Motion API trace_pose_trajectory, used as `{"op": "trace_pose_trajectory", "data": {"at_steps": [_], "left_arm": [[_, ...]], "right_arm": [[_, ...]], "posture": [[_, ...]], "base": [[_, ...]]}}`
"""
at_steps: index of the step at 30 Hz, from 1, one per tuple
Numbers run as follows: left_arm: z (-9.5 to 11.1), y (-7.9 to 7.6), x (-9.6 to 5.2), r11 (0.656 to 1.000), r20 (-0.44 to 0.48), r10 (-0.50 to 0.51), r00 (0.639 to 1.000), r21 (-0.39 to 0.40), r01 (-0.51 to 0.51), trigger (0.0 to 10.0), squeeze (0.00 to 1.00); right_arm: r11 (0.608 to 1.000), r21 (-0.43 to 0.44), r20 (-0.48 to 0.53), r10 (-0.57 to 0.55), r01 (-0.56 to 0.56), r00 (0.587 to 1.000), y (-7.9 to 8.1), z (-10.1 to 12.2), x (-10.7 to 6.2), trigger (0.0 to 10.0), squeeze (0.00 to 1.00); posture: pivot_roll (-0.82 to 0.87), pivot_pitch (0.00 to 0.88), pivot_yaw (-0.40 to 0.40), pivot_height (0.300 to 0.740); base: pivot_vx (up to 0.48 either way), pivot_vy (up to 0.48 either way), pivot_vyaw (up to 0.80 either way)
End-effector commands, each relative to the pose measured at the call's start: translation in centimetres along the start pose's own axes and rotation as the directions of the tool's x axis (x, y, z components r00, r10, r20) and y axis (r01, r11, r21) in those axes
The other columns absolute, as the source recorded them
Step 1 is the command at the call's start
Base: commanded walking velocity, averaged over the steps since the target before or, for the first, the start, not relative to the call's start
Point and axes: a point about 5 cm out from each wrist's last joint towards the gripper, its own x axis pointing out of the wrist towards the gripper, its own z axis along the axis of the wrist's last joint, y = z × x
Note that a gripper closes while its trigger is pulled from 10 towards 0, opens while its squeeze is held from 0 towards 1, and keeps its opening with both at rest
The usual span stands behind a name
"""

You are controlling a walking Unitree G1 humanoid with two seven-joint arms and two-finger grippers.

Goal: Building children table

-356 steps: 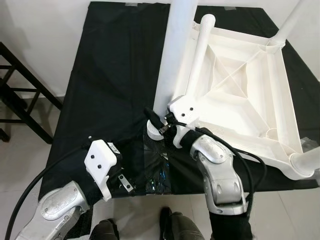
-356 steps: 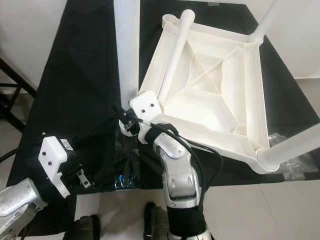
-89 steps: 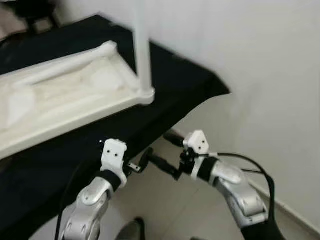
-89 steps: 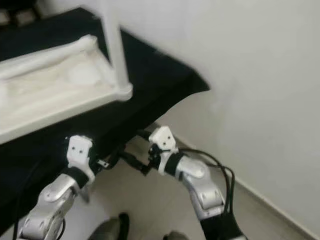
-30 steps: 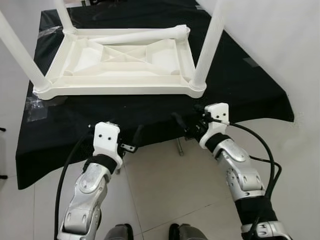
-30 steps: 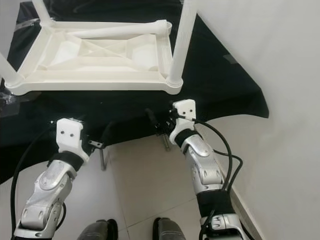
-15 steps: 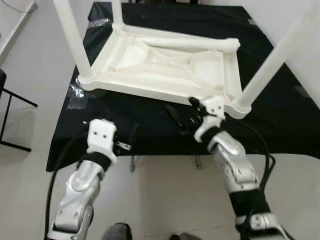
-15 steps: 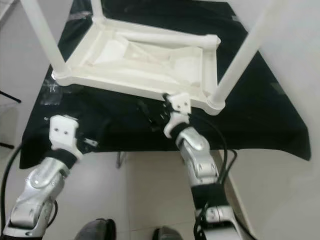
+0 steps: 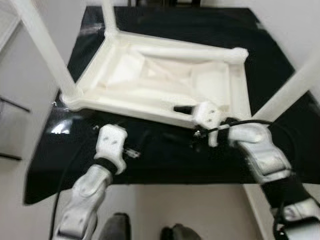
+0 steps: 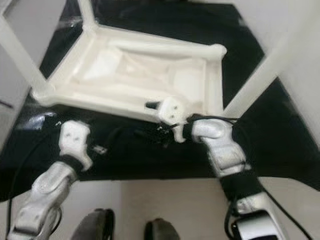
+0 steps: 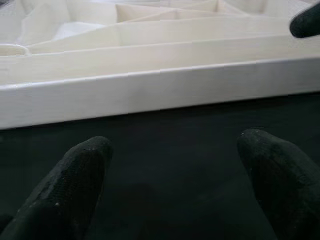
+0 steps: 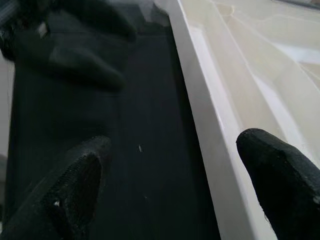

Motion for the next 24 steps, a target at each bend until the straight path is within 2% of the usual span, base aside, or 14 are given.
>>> {"op": "trace_pose_trajectory", "data": {"at_steps": [1, 3, 4, 6, 7, 12, 19, 24], "left_arm": [[-0.3, -0.1, -0.6, 1.0, -0.031, 0.009, 0.999, 0.017, -0.008, 10.0, 0.0], [-0.4, -0.1, -1.1, 1.0, -0.043, 0.016, 0.999, 0.022, -0.016, 10.0, 0.0], [-0.4, -0.1, -1.1, 1.0, -0.043, 0.016, 0.999, 0.022, -0.016, 10.0, 0.0], [-0.6, -0.2, -1.7, 1.0, -0.054, 0.014, 0.998, 0.024, -0.013, 10.0, 0.0], [-0.6, -0.2, -1.9, 1.0, -0.058, 0.013, 0.998, 0.024, -0.012, 10.0, 0.0], [-0.8, -0.4, -2.1, 0.999, -0.072, -0.004, 0.997, 0.042, 0.007, 10.0, 0.0], [-0.8, -0.7, -1.7, 0.994, -0.073, -0.031, 0.997, 0.099, 0.038, 10.0, 0.0], [-0.7, -0.8, -1.8, 0.995, -0.075, -0.032, 0.997, 0.096, 0.039, 10.0, 0.0]], "right_arm": [[1.0, -0.005, -0.084, 0.025, -0.025, 0.996, -0.1, -0.3, -0.1, 10.0, 0.0], [1.0, -0.013, -0.149, 0.025, -0.027, 0.988, -0.5, -0.5, 0.3, 10.0, 0.0], [1.0, -0.013, -0.149, 0.025, -0.027, 0.988, -0.5, -0.5, 0.3, 10.0, 0.0], [0.999, -0.007, -0.254, 0.034, -0.037, 0.967, -0.9, -1.0, 0.7, 10.0, 0.0], [0.999, -0.009, -0.273, 0.038, -0.042, 0.961, -1.1, -1.0, 0.7, 10.0, 0.0], [0.997, 0.073, -0.304, 0.04, -0.019, 0.952, -1.8, -0.9, 0.5, 10.0, 0.0], [0.993, 0.111, -0.413, 0.015, 0.034, 0.911, -2.5, -1.7, 0.8, 10.0, 0.0], [0.988, 0.138, -0.385, -0.009, 0.067, 0.923, -3.1, -0.9, 1.3, 10.0, 0.0]], "posture": [[0.06, 0.227, -0.068, 0.74], [0.06, 0.233, -0.068, 0.74], [0.06, 0.233, -0.068, 0.74], [0.07, 0.236, -0.067, 0.74], [0.07, 0.238, -0.067, 0.74], [0.07, 0.243, -0.07, 0.74], [0.07, 0.245, -0.068, 0.74], [0.07, 0.245, -0.071, 0.74]], "base": [[0.0, 0.0, 0.0], [0.0, 0.0, 0.0], [0.0, 0.0, 0.0], [0.0, 0.0, 0.0], [0.0, 0.0, 0.0], [0.0, 0.0, 0.0], [0.0, 0.0, 0.0], [0.0, 0.0, 0.0]]}}
